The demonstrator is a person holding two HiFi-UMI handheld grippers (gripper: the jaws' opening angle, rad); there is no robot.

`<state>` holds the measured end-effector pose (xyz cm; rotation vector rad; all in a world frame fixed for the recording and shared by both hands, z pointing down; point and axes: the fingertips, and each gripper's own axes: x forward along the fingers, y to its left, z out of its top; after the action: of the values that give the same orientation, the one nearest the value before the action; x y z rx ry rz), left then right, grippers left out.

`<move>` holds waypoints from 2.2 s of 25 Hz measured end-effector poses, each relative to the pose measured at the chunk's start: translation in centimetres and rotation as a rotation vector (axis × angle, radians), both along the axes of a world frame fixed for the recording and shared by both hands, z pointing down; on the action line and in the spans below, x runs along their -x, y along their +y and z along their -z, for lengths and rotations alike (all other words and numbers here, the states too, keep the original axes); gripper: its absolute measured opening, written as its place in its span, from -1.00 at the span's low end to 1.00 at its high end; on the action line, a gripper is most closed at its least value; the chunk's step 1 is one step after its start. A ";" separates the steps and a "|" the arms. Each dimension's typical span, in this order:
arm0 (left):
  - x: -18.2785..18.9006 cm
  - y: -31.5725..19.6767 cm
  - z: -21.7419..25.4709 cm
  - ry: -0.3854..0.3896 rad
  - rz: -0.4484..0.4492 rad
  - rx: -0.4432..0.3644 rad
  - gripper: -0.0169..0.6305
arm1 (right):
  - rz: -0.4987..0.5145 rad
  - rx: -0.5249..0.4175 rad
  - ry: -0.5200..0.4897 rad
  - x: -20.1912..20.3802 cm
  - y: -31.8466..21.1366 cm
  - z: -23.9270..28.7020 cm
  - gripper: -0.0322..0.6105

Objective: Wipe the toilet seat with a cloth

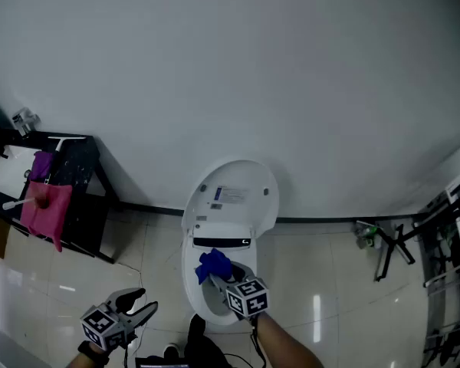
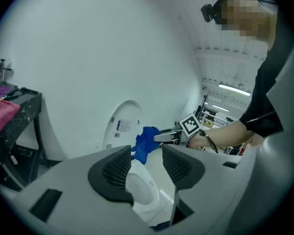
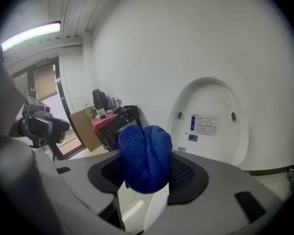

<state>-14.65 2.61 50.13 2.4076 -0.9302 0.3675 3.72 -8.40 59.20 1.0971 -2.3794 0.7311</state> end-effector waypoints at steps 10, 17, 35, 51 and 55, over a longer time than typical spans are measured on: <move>-1.2 -9.9 -8.5 0.024 0.185 0.092 -0.30 | 0.095 0.171 0.078 1.8 -11.9 -23.2 -0.16; -1.7 -11.8 -16.3 0.002 0.208 0.182 -0.30 | 0.258 0.261 0.206 4.5 -11.0 -35.5 -0.16; -6.7 -16.0 -27.2 -0.040 0.166 0.258 -0.30 | 0.585 0.294 0.500 3.8 -2.7 -45.0 -0.20; -9.1 -15.1 -24.7 -0.030 0.073 0.234 -0.30 | 0.498 0.538 0.465 -1.2 8.2 -45.5 -0.21; -9.4 -14.7 -22.5 -0.031 0.030 0.184 -0.30 | 0.273 0.480 0.349 -1.6 3.7 -41.2 -0.21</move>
<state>-5.26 -12.08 72.62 2.2244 -0.9046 0.4600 5.28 -4.70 100.40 0.6229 -1.8723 0.8687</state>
